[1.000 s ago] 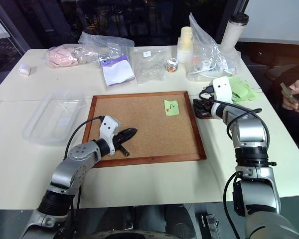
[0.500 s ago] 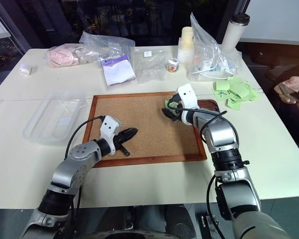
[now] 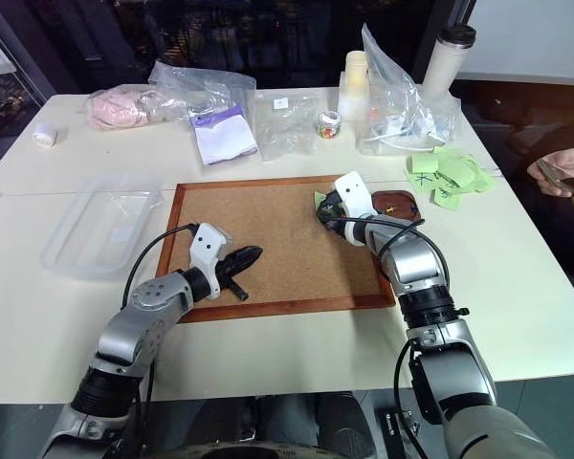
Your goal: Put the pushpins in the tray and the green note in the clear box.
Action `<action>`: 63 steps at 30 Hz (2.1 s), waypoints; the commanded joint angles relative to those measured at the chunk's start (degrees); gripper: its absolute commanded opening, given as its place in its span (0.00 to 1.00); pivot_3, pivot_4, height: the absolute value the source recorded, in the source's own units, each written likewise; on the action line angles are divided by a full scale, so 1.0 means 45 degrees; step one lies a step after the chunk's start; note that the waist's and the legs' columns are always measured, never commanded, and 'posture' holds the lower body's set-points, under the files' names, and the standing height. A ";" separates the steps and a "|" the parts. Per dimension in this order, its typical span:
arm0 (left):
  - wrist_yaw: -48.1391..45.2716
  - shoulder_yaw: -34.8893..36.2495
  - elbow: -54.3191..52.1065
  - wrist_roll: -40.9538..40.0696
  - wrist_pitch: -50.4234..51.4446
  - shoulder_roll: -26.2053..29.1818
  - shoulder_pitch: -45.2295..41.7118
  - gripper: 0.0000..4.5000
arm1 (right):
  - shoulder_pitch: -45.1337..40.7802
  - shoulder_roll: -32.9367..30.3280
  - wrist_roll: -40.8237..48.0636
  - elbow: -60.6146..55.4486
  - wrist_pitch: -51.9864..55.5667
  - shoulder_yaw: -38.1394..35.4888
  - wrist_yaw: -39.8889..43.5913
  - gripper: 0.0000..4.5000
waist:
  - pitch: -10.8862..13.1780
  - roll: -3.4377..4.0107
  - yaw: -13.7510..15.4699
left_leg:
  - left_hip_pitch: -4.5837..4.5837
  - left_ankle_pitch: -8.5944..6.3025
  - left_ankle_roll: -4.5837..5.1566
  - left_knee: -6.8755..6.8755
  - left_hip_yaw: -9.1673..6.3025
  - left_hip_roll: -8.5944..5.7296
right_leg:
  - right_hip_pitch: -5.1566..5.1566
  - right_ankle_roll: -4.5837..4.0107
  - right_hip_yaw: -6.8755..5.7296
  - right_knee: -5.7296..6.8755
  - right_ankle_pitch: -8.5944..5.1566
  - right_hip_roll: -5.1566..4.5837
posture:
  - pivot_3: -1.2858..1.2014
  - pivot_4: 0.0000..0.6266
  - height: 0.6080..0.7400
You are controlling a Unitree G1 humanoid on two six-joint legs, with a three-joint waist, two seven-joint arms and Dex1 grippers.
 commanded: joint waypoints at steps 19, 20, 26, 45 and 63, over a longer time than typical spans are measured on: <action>0.0088 -0.0459 0.0682 0.0405 0.0330 0.0155 0.0342 0.00 | -0.0079 -0.0840 0.0388 -0.3688 0.1832 -0.0380 0.0453 0.01 | 0.0001 0.0000 0.0008 | 0.0000 -0.0001 0.0000 -0.0002 -0.0004 -0.0001 | -0.0002 0.0000 -0.0002 0.0000 0.0000 -0.0007 | 0.52 0.24 1.00; 0.0084 -0.0471 0.0723 0.0414 0.0309 0.0145 0.0342 0.00 | -0.0058 -0.0871 0.0412 -0.3779 0.1895 -0.0380 0.0456 0.01 | 0.0001 0.0000 0.0008 | 0.0000 -0.0001 0.0000 -0.0002 -0.0005 -0.0001 | 0.0000 -0.0001 -0.0003 0.0000 0.0000 -0.0006 | 0.52 0.24 1.00; 0.0114 -0.0380 0.0776 0.0246 0.0218 -0.0065 0.0213 0.00 | 0.0268 -0.1278 0.0835 -0.5032 0.2555 -0.0298 0.0908 0.01 | 0.0001 0.0000 0.0039 | 0.0000 -0.0001 0.0001 -0.0002 -0.0005 -0.0001 | 0.0000 -0.0001 -0.0003 0.0000 0.0000 -0.0007 | 0.52 0.24 1.00; -0.0551 0.2517 -0.0210 -0.5405 0.4143 -0.1343 -0.2824 0.95 | 0.1914 -0.4334 0.1489 -0.9325 0.2155 0.0624 0.3240 0.00 | 0.0067 -0.0081 0.0081 | -0.0049 -0.0002 0.0003 0.0001 -0.0036 -0.0005 | -0.0026 0.0000 -0.0021 -0.0023 -0.0001 0.0011 | 0.52 0.24 1.00; 0.1131 0.4190 0.1670 -0.8580 0.6521 -0.3186 -0.4167 0.95 | 0.1903 -0.4541 0.1195 -1.0356 0.1431 0.0959 0.3257 0.00 | 0.0095 -0.0122 0.0137 | -0.0055 0.0002 -0.0002 0.0012 -0.0056 -0.0009 | -0.0023 0.0001 -0.0025 -0.0024 -0.0002 0.0022 | 0.52 0.24 1.00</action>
